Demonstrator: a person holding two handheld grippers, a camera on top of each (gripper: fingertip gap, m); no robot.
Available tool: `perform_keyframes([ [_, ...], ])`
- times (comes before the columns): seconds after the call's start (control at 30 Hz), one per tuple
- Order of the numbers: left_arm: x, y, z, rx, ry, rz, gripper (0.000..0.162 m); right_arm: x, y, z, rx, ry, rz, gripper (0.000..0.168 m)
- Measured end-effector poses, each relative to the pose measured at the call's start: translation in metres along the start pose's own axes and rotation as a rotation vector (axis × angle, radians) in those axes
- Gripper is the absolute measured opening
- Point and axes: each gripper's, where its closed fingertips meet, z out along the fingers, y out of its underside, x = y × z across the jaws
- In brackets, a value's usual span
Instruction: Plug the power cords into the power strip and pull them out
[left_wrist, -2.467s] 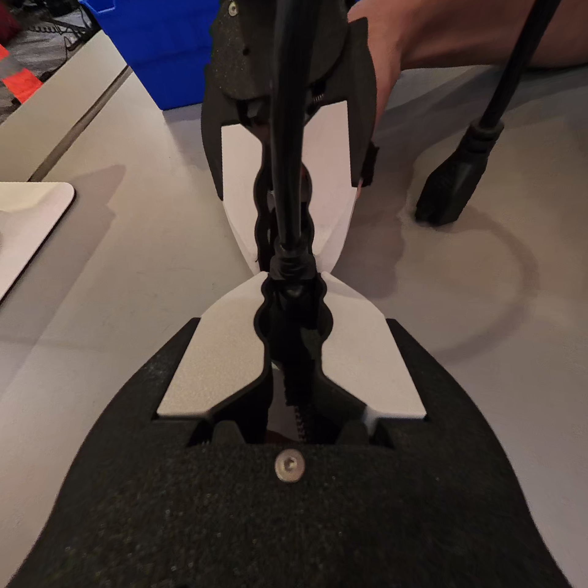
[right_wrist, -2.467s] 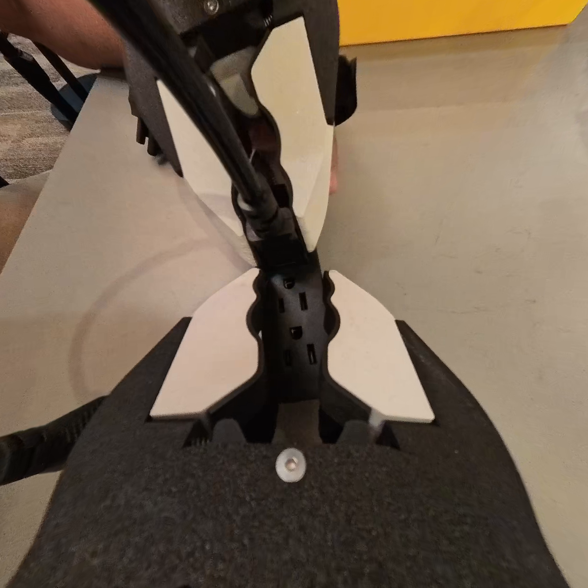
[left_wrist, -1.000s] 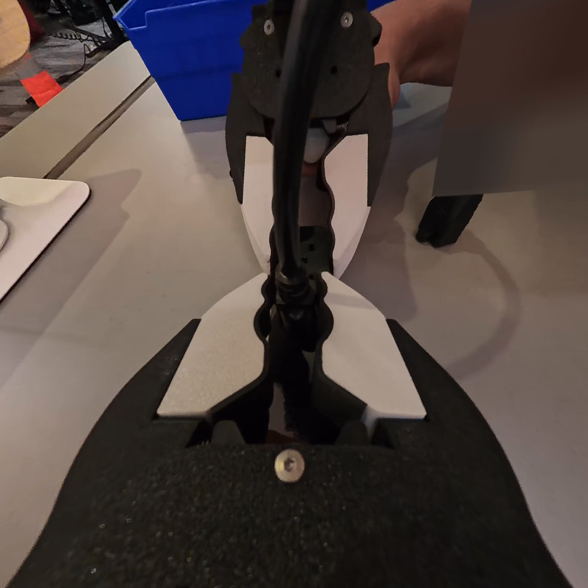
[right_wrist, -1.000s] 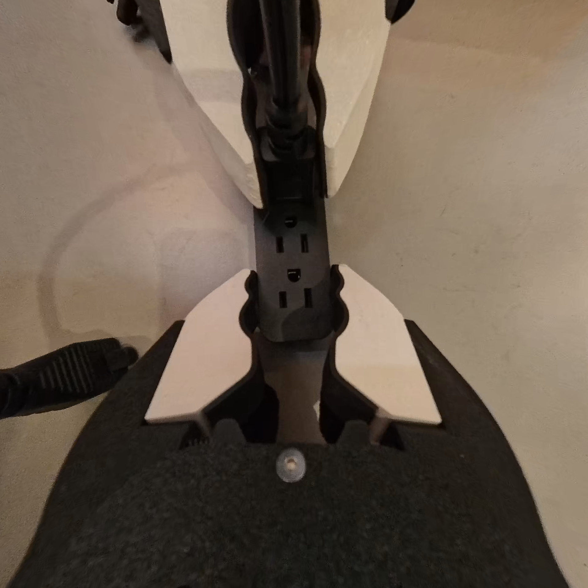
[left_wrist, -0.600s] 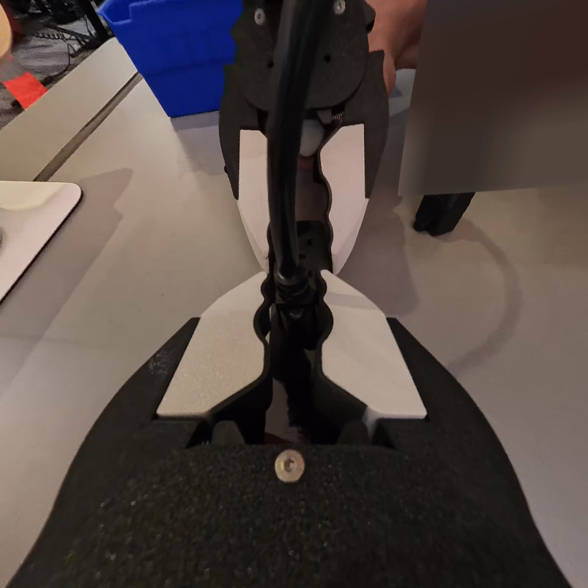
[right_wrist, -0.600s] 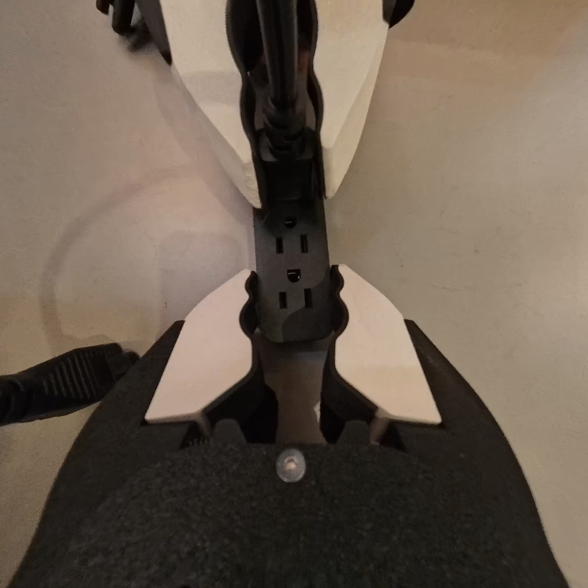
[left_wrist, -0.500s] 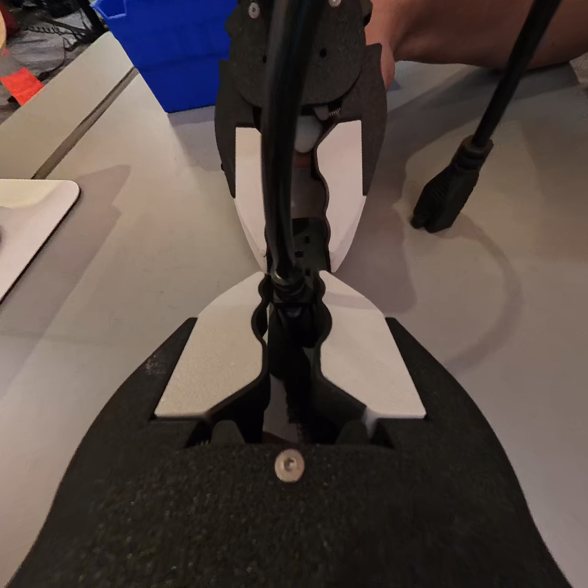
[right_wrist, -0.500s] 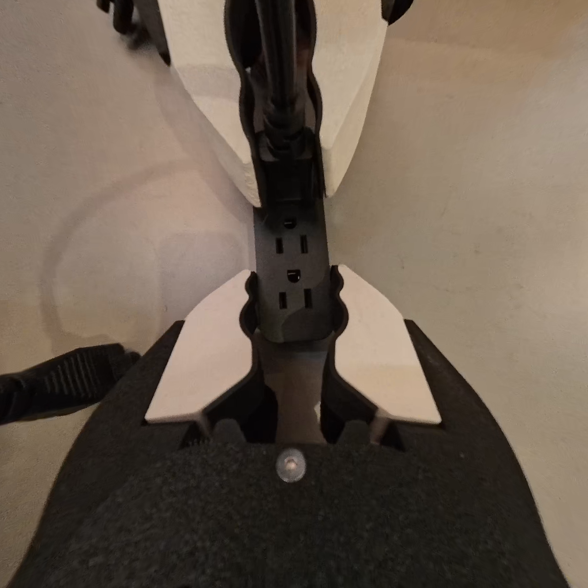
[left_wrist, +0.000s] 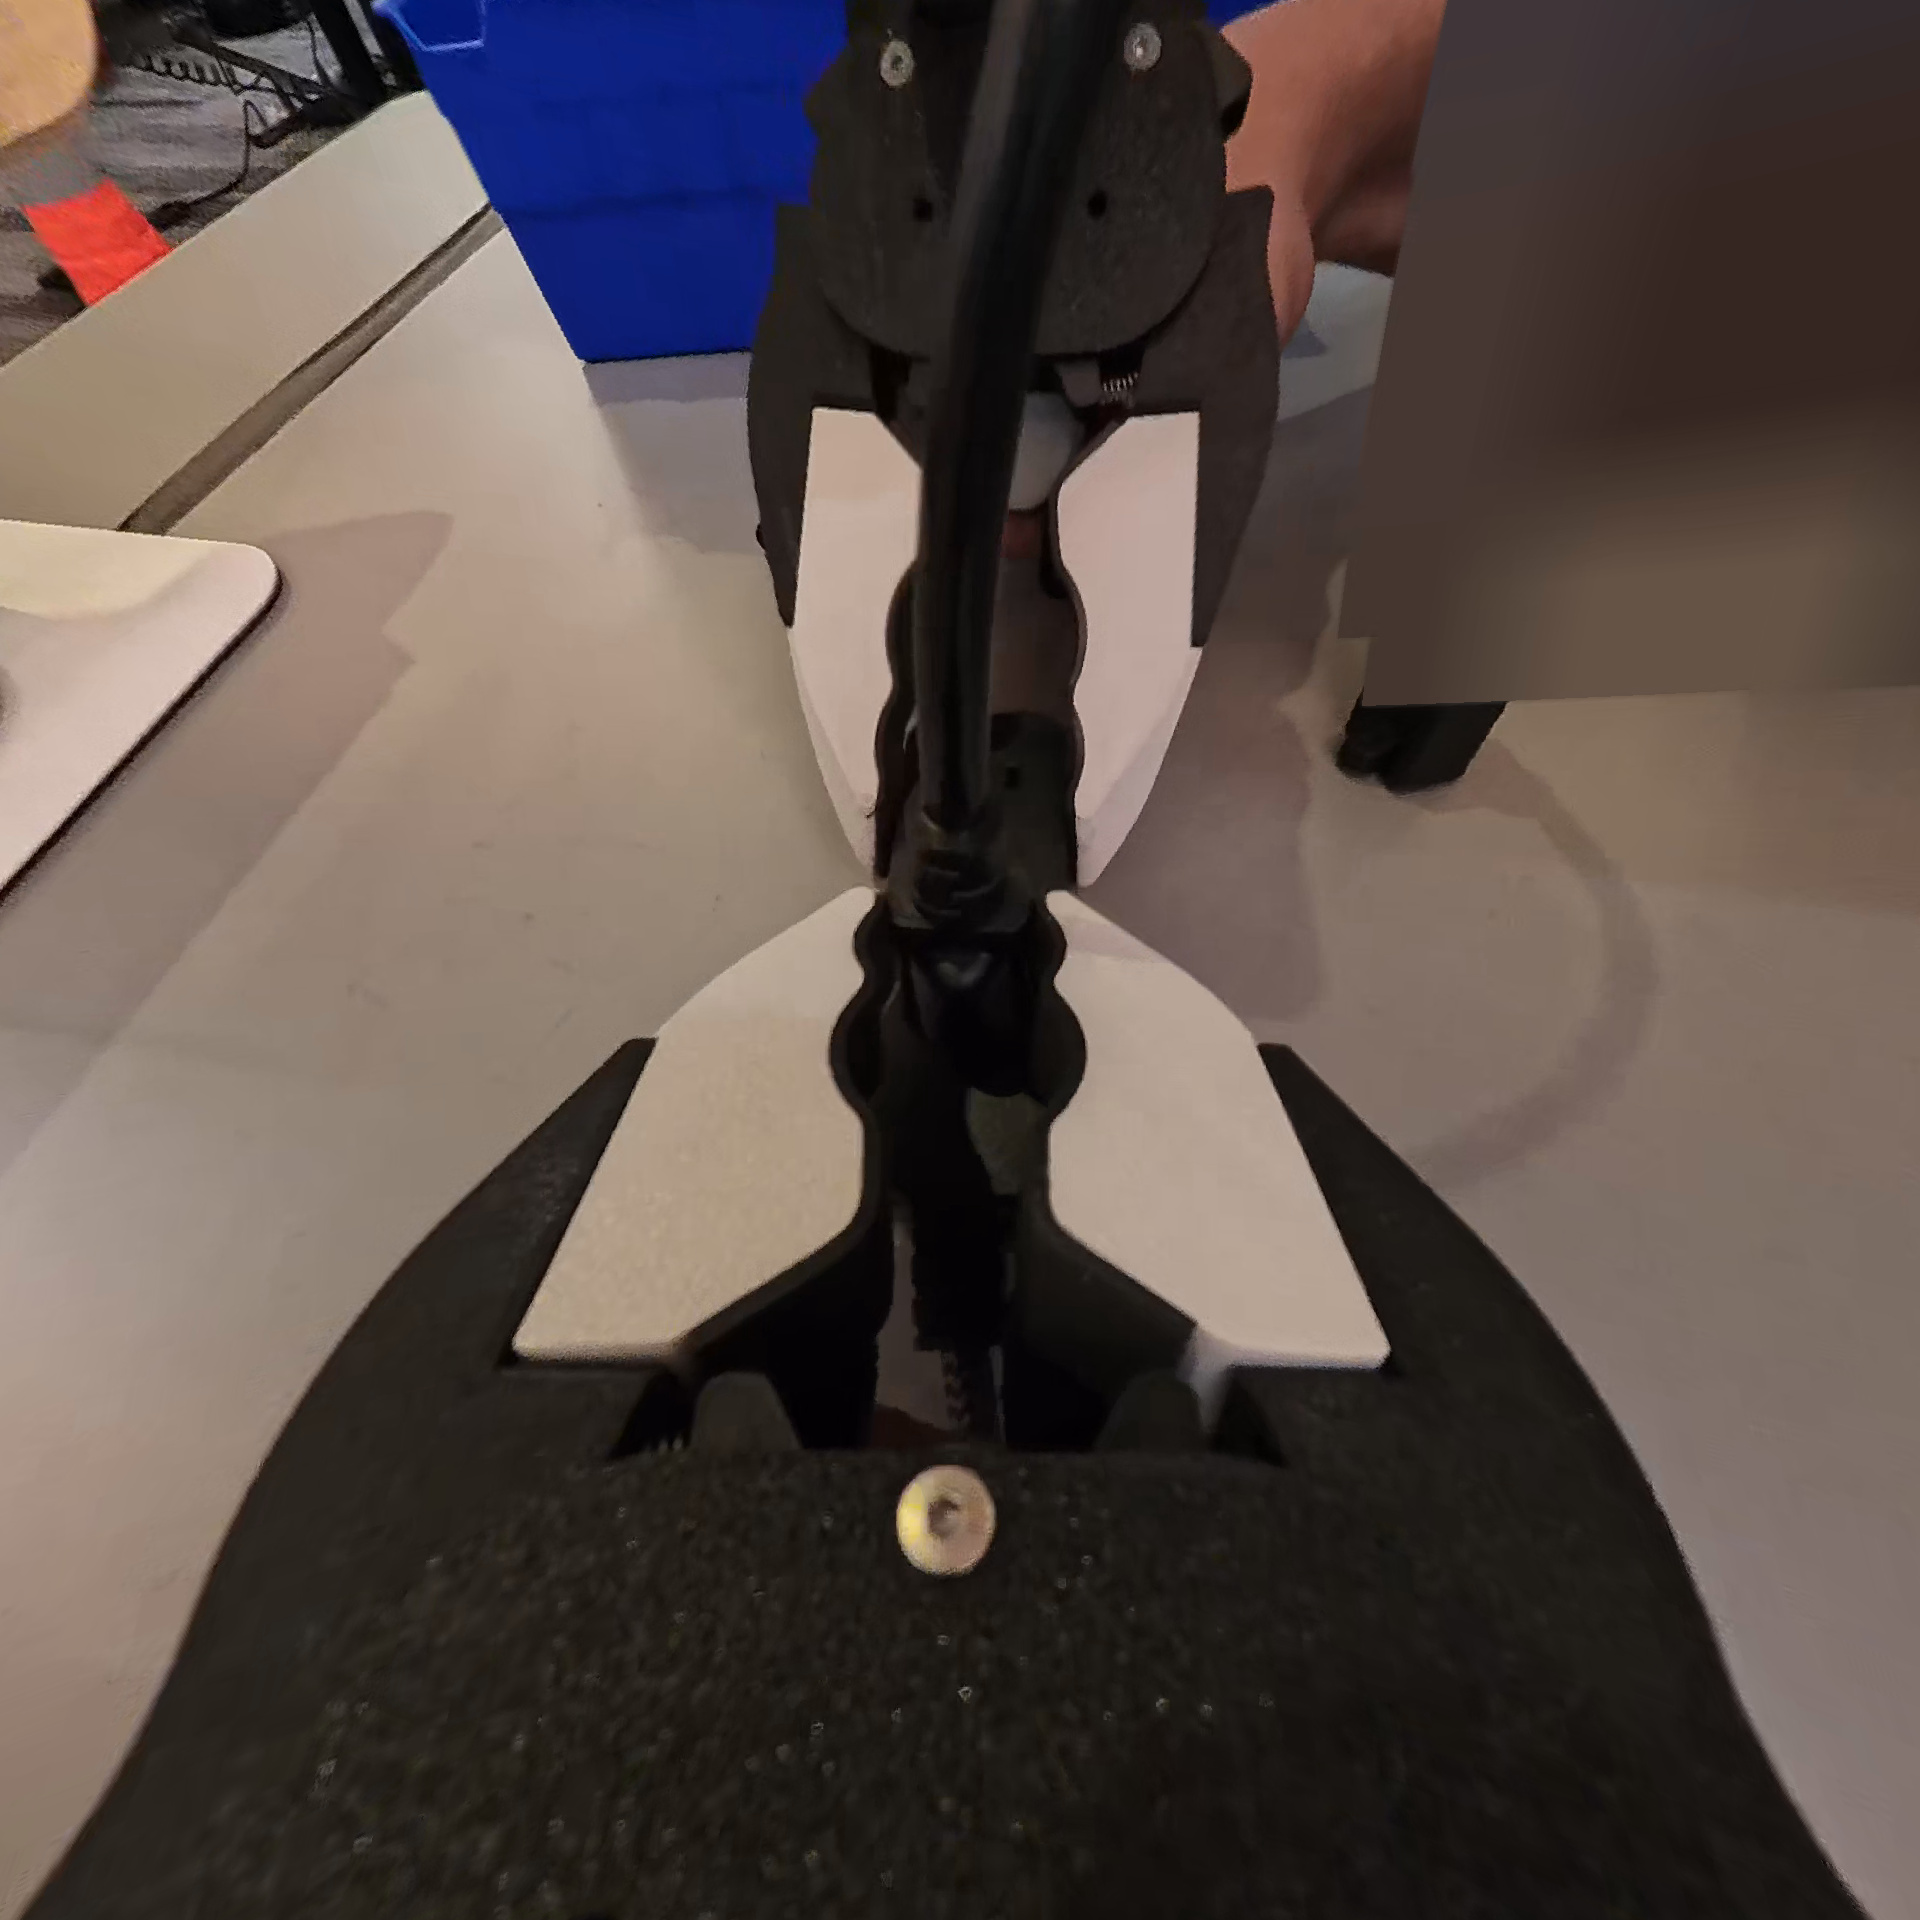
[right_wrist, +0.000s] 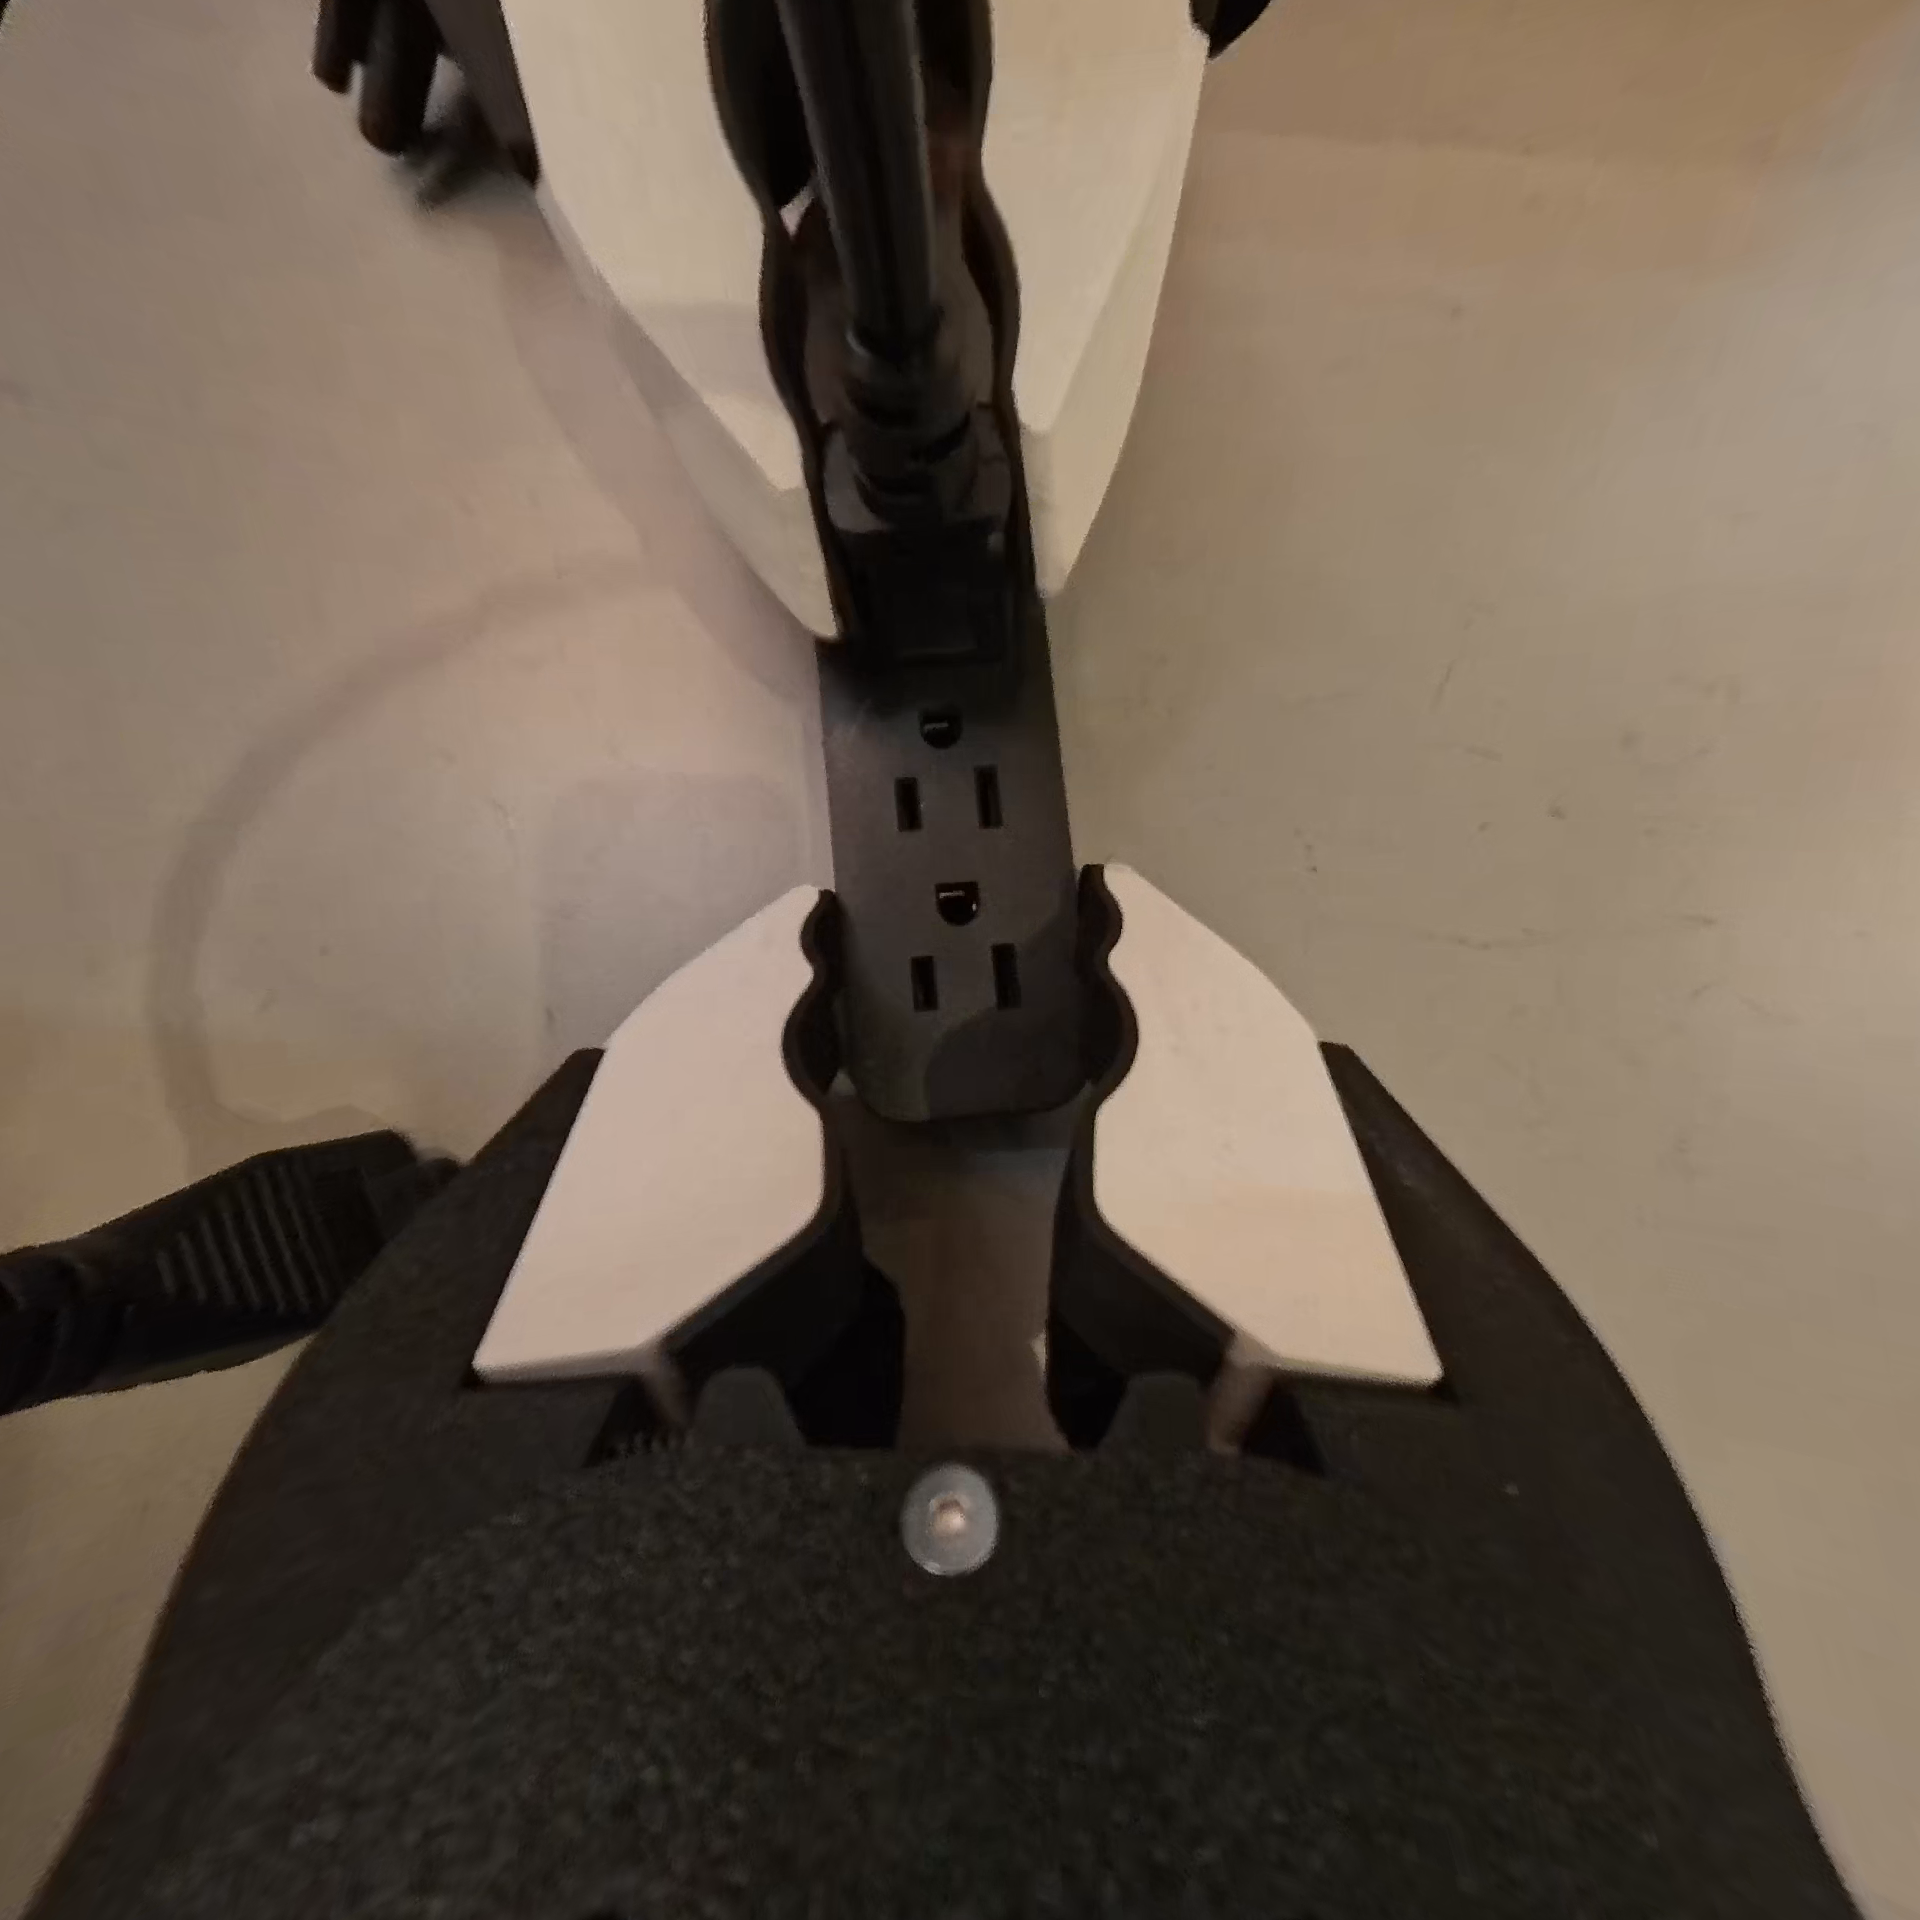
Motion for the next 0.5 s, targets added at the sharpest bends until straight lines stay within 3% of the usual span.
perform_keyframes([
  [0.4, -0.0011, -0.0080, 0.0018, 0.042, 0.010, -0.062, 0.022, 0.0013, 0.0007, -0.0028, 0.008, 0.007, -0.014, 0.046],
  [0.5, -0.0010, -0.0096, 0.0038, 0.042, -0.003, -0.074, 0.023, 0.0014, -0.0009, -0.0044, 0.075, -0.008, -0.036, 0.044],
])
